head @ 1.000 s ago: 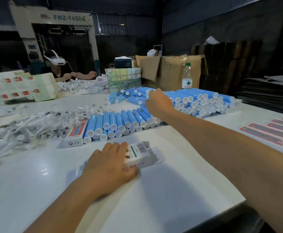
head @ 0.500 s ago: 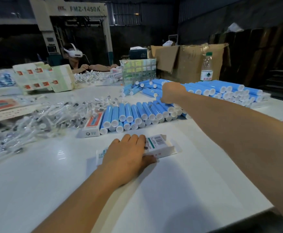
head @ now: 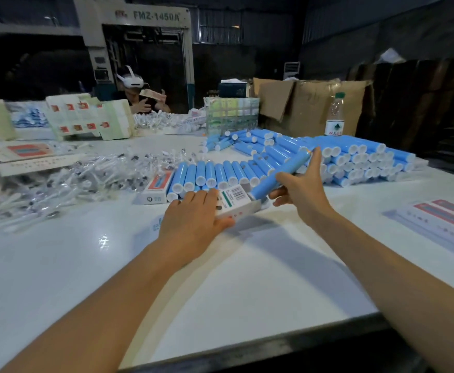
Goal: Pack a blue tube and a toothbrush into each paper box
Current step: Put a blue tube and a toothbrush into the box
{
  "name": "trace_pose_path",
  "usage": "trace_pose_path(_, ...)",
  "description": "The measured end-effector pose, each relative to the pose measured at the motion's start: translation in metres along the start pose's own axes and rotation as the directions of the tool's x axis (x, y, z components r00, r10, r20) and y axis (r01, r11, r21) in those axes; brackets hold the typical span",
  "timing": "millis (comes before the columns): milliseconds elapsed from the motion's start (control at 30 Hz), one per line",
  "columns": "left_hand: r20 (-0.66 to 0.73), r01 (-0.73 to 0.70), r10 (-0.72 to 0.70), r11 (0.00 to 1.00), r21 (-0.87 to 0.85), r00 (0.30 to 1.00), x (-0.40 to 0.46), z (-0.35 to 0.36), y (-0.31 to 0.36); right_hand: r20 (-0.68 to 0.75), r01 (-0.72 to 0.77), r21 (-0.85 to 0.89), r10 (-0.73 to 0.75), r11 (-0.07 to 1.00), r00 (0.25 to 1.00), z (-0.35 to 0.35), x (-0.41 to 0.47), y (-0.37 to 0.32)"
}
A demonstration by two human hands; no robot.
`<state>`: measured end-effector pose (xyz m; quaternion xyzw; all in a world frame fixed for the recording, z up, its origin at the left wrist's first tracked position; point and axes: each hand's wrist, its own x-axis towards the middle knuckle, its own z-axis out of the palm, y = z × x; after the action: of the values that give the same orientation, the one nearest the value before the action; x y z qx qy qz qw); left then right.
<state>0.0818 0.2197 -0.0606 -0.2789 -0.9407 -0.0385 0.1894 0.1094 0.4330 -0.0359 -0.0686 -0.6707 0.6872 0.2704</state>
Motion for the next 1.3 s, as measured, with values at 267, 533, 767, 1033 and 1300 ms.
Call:
trace_pose_path(267,-0.024,0.014,-0.013,0.999,0.032,1.000,-0.002,0.001,0.006,0.012,0.022,-0.059,-0.021,0.998,1.000,0.006,-0.011,0.008)
trace_pose_path(533,-0.035,0.007,-0.006,1.000,0.012,0.999,-0.001,-0.001,0.006,0.046,0.021,0.027,-0.022,0.999,0.999,0.001,0.000,0.015)
trace_pose_path(767,-0.057,-0.002,0.001,1.000,-0.009,0.998,-0.004,0.000,0.004,0.128,0.052,0.104,-0.066,0.993,0.990,-0.002,-0.003,0.013)
trace_pose_path(1033,-0.056,-0.008,0.009,1.000,0.004,0.998,-0.004,0.001,0.007,-0.135,-0.063,0.265,0.101,0.962,0.986,0.006,-0.009,0.012)
trace_pose_path(1300,-0.015,0.005,-0.005,1.000,0.024,1.000,-0.004,-0.001,0.003,-0.123,0.030,-0.079,-0.040,0.996,0.992,0.014,-0.021,0.024)
